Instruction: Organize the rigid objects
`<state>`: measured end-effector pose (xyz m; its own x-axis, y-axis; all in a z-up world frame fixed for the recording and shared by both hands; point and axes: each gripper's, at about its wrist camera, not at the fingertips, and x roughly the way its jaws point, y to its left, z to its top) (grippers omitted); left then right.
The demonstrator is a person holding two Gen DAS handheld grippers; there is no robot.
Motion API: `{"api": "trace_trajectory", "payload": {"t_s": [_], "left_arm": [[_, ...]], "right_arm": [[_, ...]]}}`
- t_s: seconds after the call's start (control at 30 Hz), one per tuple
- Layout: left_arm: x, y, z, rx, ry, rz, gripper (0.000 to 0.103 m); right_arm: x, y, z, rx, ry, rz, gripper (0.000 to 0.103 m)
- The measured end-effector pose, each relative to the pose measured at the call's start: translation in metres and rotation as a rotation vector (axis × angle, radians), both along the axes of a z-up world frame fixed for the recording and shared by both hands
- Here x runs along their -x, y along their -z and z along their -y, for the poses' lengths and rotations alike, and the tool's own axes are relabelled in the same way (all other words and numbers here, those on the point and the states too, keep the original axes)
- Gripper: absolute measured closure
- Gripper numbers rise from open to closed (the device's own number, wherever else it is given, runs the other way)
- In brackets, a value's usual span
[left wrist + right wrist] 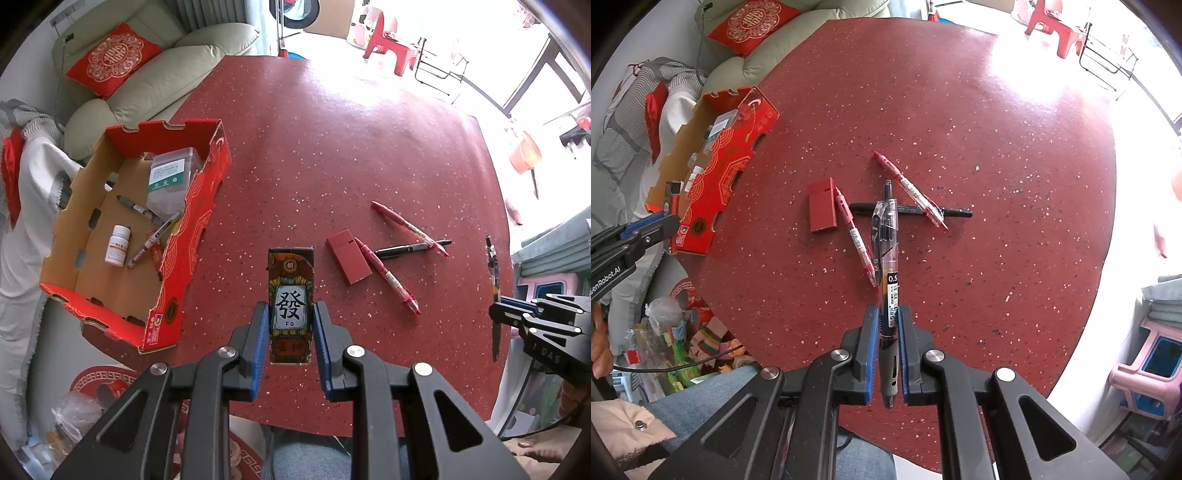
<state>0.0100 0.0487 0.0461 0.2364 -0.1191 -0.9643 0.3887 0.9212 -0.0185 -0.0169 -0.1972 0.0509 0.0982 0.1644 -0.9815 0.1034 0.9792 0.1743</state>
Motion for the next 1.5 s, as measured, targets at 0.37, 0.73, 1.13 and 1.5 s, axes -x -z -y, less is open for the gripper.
{"api": "trace_trajectory", "payload": {"t_s": [0.37,0.73,1.13,1.5], "left_arm": [[-0.019,-0.017,-0.033,0.044,-0.073,0.021,0.077],[-0.07,-0.026,-0.103,0.066,-0.158,0.022,0.077],[-0.131,0.009,-0.189,0.037,-0.304,0.002,0.077],[-0.164,0.048,-0.226,0.004,-0.333,-0.051,0.078]], "right_arm": [[-0.014,-0.004,-0.012,0.037,-0.023,0.007,0.092],[-0.095,-0.034,-0.082,0.017,-0.094,0.114,0.092],[-0.183,-0.044,-0.228,-0.049,-0.341,0.117,0.092],[-0.215,-0.005,-0.315,-0.061,-0.469,0.047,0.092]]}}
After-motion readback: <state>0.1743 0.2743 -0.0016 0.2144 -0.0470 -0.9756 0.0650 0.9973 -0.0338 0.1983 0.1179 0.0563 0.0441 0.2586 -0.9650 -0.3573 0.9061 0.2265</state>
